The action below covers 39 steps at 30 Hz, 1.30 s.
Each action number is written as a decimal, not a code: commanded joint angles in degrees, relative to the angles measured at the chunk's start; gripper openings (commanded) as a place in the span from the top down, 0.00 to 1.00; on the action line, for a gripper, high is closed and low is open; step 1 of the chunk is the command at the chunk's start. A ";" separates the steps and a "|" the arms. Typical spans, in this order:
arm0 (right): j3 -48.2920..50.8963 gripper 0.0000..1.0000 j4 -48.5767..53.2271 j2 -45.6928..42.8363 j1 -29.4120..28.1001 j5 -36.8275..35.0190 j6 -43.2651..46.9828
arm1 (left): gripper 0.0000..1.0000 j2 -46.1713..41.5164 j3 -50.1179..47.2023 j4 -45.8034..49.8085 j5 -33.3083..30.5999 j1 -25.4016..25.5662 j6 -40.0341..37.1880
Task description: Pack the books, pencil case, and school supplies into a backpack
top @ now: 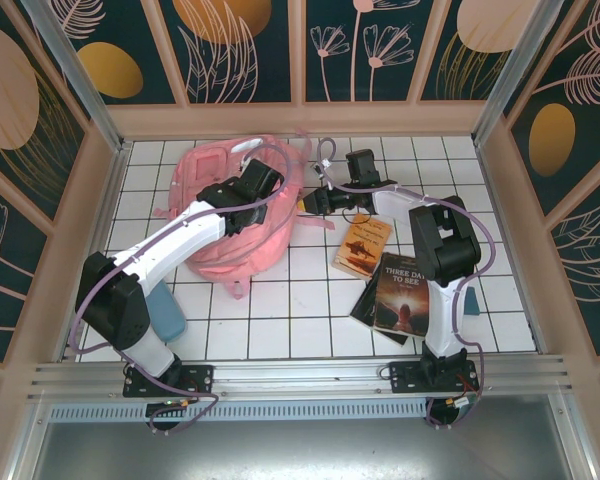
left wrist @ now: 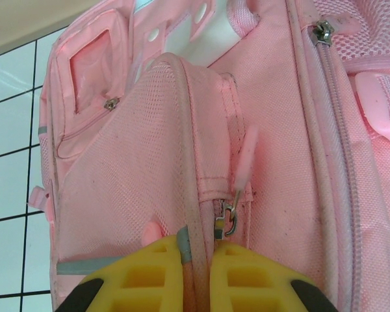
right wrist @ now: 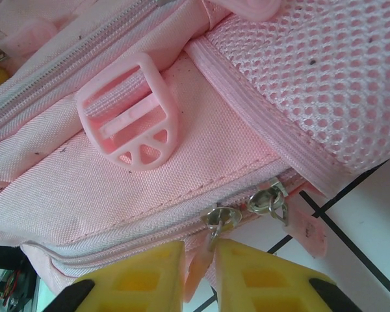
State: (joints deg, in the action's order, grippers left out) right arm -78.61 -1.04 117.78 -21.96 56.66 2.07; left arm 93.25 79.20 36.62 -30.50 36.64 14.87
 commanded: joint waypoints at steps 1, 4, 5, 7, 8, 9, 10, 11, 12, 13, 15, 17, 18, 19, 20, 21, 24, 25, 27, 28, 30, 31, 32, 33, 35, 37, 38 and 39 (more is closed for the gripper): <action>0.18 0.81 0.44 -2.21 -0.06 1.46 1.52 | 0.99 -3.33 0.86 -5.34 -2.59 -0.42 0.49; -0.14 0.88 1.02 -1.93 -0.45 -0.51 1.88 | 0.99 -3.32 0.96 -5.53 -2.56 -0.42 0.48; -0.15 0.90 1.04 -1.93 -0.70 -1.73 1.91 | 0.99 -3.34 1.04 -5.45 -2.62 -0.36 0.69; 0.11 0.93 1.30 -2.56 -1.16 -4.05 2.32 | 1.00 -3.04 1.20 -5.55 -2.42 -0.42 1.48; 0.90 0.95 1.22 -3.33 -1.31 -5.58 2.48 | 1.00 -2.79 1.35 -5.72 -2.20 -0.40 2.25; 1.61 0.96 1.10 -4.10 -1.61 -7.07 2.81 | 1.00 -2.41 1.52 -5.87 -1.69 -0.42 2.71; 2.74 0.97 0.97 -5.11 -1.83 -9.00 3.16 | 1.00 -1.69 1.85 -5.99 -1.41 -0.42 3.62; 3.83 0.99 0.86 -6.27 -2.16 -11.00 3.65 | 1.00 -0.86 2.45 -6.04 -1.60 -0.43 4.72; 4.99 0.99 0.80 -7.38 -2.49 -12.72 4.11 | 1.00 0.12 3.06 -6.00 -1.65 -0.42 5.75; 6.51 1.00 0.49 -8.62 -2.88 -14.60 4.54 | 1.00 1.40 4.18 -5.67 -2.19 -0.41 6.97; 9.16 1.00 -0.08 -11.38 -3.79 -16.79 4.65 | 1.00 3.86 6.39 -5.16 -2.80 -0.60 9.12; 12.19 1.00 -1.29 -14.51 -5.19 -17.63 4.45 | 1.00 6.74 8.94 -4.72 -2.50 -1.00 11.32; 13.47 1.00 -1.89 -15.73 -5.88 -18.03 4.44 | 1.00 7.79 9.76 -4.80 -1.96 -1.18 12.07; 14.65 1.00 -2.30 -16.74 -6.67 -18.49 4.20 | 1.00 8.67 10.76 -4.96 -1.07 -1.38 12.72; 15.54 1.00 -2.48 -17.41 -7.38 -18.77 3.89 | 1.00 9.47 11.59 -5.31 -0.14 -1.54 13.24; 16.23 1.00 -2.89 -17.71 -7.93 -18.86 3.53 | 1.00 10.05 12.26 -5.70 0.99 -1.63 13.57; 19.39 1.00 -6.16 -18.80 -9.07 -19.55 1.67 | 1.00 11.83 14.60 -7.66 6.77 -1.77 13.95; 20.42 1.00 -7.33 -19.27 -9.07 -19.74 1.10 | 1.00 12.32 15.20 -8.53 9.07 -1.76 14.02; 22.25 1.00 -10.24 -20.61 -9.06 -20.56 -0.24 | 1.00 13.17 16.55 -9.57 13.38 -2.06 14.28; 23.18 1.00 -11.65 -21.45 -9.07 -21.22 -0.70 | 1.00 13.64 17.09 -10.10 15.57 -2.39 14.53; 24.25 1.00 -14.11 -22.85 -8.16 -22.53 -2.01 | 0.98 14.17 17.74 -10.93 19.83 -3.00 14.83; 24.78 1.00 -15.47 -23.44 -7.13 -22.77 -2.96 | 0.95 14.28 18.00 -11.17 21.72 -3.22 14.56; 25.15 1.00 -16.93 -23.85 -6.07 -23.07 -4.17 | 0.90 14.30 18.19 -10.91 23.19 -3.46 13.98; 25.36 1.00 -17.80 -24.00 -5.37 -23.25 -5.06 | 0.83 14.13 18.14 -10.70 24.53 -3.74 13.05; 25.43 1.00 -19.58 -24.18 -3.46 -23.18 -6.92 | 0.59 12.78 17.16 -10.16 26.64 -3.95 10.18; 25.15 1.00 -21.11 -23.94 -2.22 -22.86 -8.30 | 0.45 10.51 14.94 -10.00 26.91 -3.88 6.59; 24.84 1.00 -21.60 -23.57 -1.61 -22.70 -9.05 | 0.40 9.10 13.66 -10.08 26.81 -3.89 4.51; 24.35 1.00 -21.72 -23.11 -1.00 -22.59 -9.64 | 0.38 8.04 12.30 -10.02 26.64 -3.88 2.54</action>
State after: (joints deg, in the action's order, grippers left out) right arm -53.41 -15.51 96.36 -24.27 33.41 -4.27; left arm 106.08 93.47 28.53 -6.61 32.77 23.90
